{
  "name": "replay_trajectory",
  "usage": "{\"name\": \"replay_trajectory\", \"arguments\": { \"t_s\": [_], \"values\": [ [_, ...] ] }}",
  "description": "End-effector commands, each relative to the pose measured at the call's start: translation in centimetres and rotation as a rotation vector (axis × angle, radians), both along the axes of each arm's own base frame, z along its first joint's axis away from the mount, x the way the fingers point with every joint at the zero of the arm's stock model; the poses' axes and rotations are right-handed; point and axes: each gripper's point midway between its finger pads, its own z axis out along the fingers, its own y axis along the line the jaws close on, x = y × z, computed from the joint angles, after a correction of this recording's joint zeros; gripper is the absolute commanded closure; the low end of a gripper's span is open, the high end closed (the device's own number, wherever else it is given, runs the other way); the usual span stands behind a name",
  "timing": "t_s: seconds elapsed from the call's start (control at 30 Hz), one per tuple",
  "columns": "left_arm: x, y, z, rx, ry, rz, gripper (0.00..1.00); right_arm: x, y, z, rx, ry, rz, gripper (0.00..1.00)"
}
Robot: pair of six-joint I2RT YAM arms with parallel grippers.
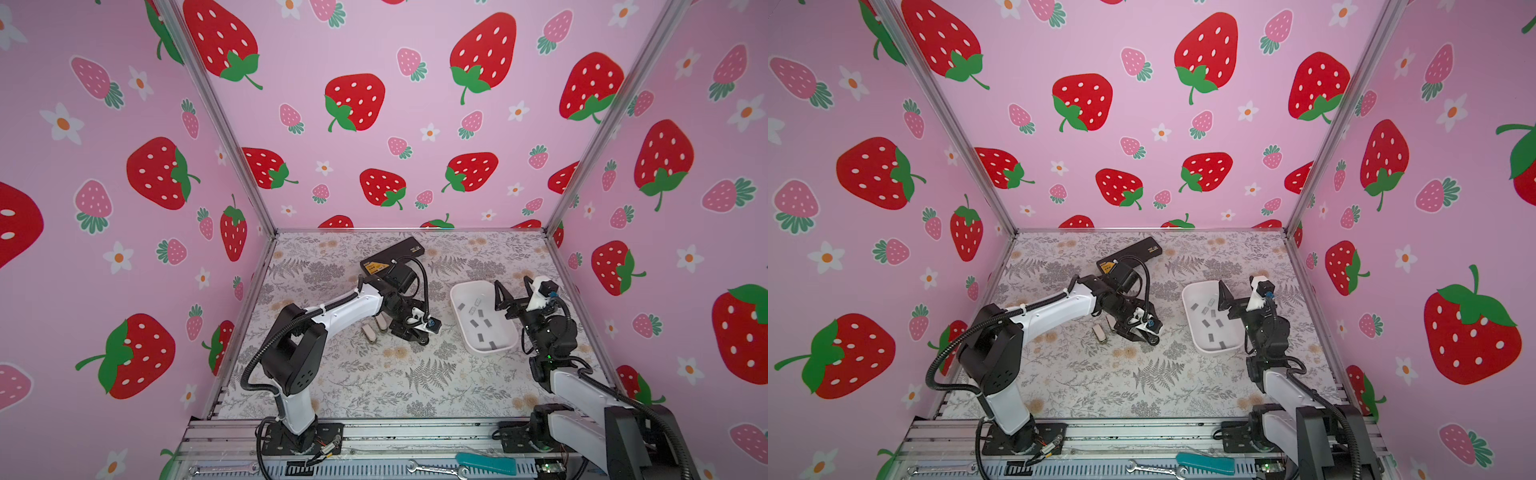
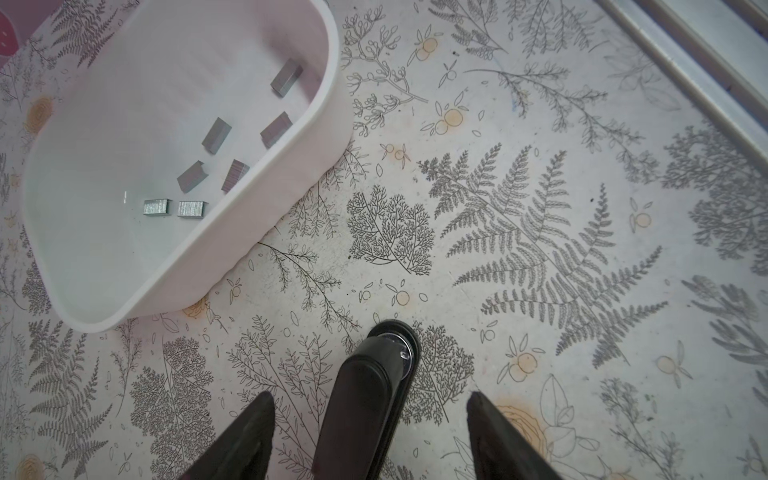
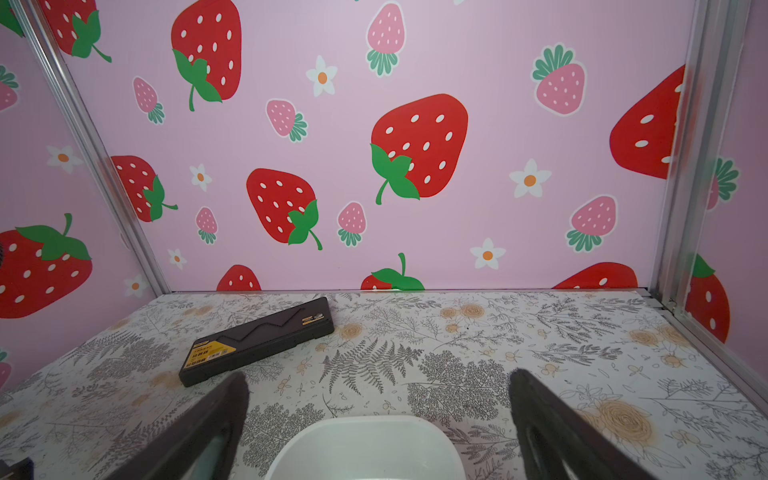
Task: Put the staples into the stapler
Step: 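Close the left gripper on the black stapler and lift it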
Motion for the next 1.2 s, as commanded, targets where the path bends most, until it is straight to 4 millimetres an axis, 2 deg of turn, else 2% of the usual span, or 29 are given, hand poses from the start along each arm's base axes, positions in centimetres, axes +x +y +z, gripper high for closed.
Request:
{"name": "replay_trajectory", "arguments": {
  "t_s": [0.0, 0.23, 0.37, 0.47, 1.17],
  "values": [
    [-0.4, -0.3, 0.1, -0.014, -0.003, -0.037, 0.25, -0.1, 0.5, 1.3, 0.011, -0.042, 0.029, 0.01],
    [-0.6, -0.3, -0.9, 0.008, 0.036, -0.051, 0.25, 0.0, 0.6, 1.2, 0.010, -0.042, 0.035, 0.01],
    [-0.1, -0.4, -2.8, 0.092, -0.010, -0.045, 0.27, 0.1, 0.7, 1.1, 0.008, -0.037, 0.043, 0.01],
    [-0.1, -0.7, -3.1, 0.099, -0.008, -0.050, 0.27, 0.1, 0.6, 1.2, 0.009, -0.039, 0.038, 0.01],
    [1.4, -0.3, -5.7, 0.191, -0.010, -0.026, 0.51, 0.4, 0.8, 0.9, 0.009, -0.024, 0.046, 0.01]
  ]
}}
